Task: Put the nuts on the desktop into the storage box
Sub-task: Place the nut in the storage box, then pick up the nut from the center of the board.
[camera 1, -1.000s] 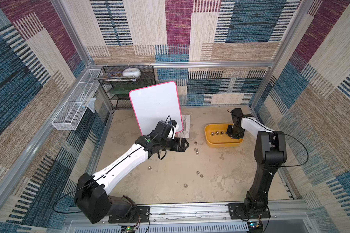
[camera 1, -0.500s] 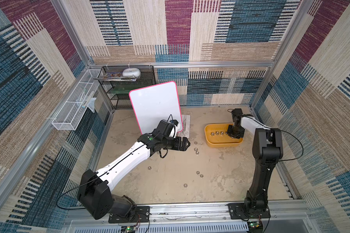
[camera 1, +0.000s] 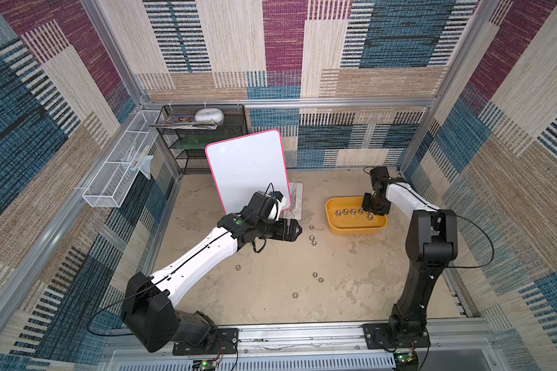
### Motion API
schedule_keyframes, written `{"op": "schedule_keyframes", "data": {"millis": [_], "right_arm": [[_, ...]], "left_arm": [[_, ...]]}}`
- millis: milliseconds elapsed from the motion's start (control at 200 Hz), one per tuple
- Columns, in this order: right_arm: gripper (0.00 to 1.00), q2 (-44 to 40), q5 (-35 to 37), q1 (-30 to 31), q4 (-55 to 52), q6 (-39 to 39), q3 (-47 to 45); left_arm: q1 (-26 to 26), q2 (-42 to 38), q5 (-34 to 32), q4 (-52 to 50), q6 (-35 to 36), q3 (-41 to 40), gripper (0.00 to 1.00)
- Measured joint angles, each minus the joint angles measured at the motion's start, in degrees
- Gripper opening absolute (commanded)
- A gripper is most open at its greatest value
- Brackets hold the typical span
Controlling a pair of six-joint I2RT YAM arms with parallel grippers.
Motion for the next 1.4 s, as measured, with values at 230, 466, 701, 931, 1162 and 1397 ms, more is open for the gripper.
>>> {"op": "schedule_keyframes", "data": {"millis": [230, 466, 701, 931, 1162, 1397], "right_arm": [[0.42, -2.6, -0.1, 7.5, -2.2, 1.5, 1.6], [0.41, -1.4, -1.6, 17.5, -3.9, 3.6, 6.1], [0.41, 3.2, -2.7, 24.4, -5.0, 4.5, 9.9], [0.41, 5.9, -3.4, 27.5, -5.2, 4.9, 10.8], [0.41, 8.3, -4.2, 29.0, -5.2, 5.0, 10.0], [0.41, 10.7, -4.4, 29.4, -4.9, 5.1, 9.6]], "left_arm": [[0.0, -4.0, -2.8, -0.3, -1.3, -3.1, 1.00], [0.1, -9.8, -6.4, -1.1, -2.5, -7.1, 1.00], [0.3, -16.0, -9.8, -3.4, -4.0, -10.7, 1.00], [0.9, -20.2, -11.6, -6.0, -5.7, -12.9, 1.00], [1.6, -22.4, -13.0, -7.9, -7.3, -14.3, 1.00], [1.9, -23.2, -13.0, -8.2, -8.3, -14.6, 1.00]]}}
